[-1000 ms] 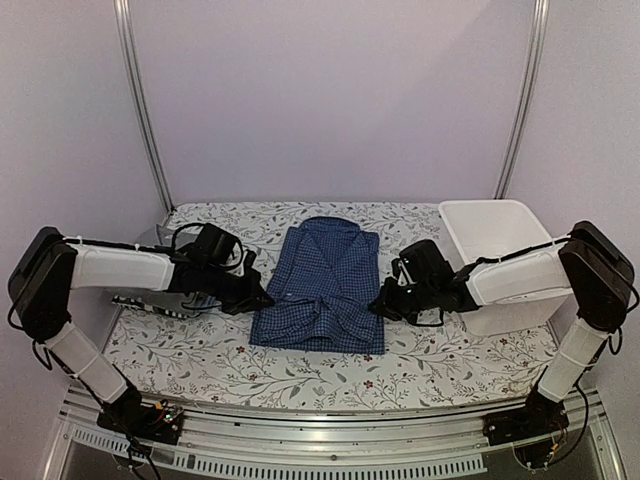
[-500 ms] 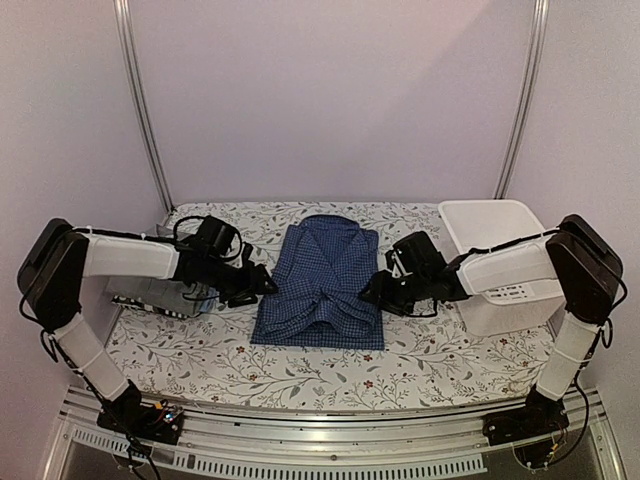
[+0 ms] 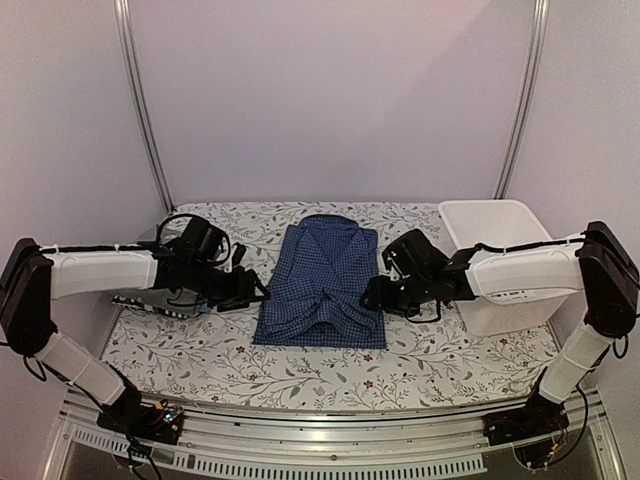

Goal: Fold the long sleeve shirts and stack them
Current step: Smooth out the 2/3-rectangle-folded shirt at the center of the board.

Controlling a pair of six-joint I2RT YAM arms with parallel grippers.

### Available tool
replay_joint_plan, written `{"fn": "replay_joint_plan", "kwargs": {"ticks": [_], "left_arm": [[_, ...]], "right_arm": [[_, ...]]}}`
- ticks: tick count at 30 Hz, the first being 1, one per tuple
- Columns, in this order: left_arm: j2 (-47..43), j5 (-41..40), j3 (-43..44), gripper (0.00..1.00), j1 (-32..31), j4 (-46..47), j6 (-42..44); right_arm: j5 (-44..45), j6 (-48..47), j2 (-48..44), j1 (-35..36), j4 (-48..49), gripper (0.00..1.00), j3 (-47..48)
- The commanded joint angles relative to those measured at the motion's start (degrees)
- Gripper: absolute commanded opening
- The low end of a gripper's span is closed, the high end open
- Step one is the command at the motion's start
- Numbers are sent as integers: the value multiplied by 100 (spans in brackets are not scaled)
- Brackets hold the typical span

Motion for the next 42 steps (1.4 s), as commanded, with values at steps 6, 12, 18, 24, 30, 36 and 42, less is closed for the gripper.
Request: {"fn": "replay_joint_plan", "kwargs": {"ticks": [6,12,18,24,30,36,42], "left_arm": [[-352,122,-758,62,-725,-267,-162],[-81,153,-764,58,-828,4,-253],[219,144,-557,48,-872,134,-242],[395,148,-430,30,-875,191,-234],[483,201,-210,9,-876,193,-220],[704,225,220,1,-677,131,-187],[1396,256,1176,0,-157,11,56]], "right_arm": [[657,-130,-396,868,-720,63,-234],[913,59,-223,992,-749,62,-245],[1116,86,4,992,-708,52,-51],[1116,64,266,992,-717,37,124],[1266,-1,330,988,-763,15,326],[1347,-214,459,695,-827,0,774],[1260,-567,944,109,-803,0,1498]]}}
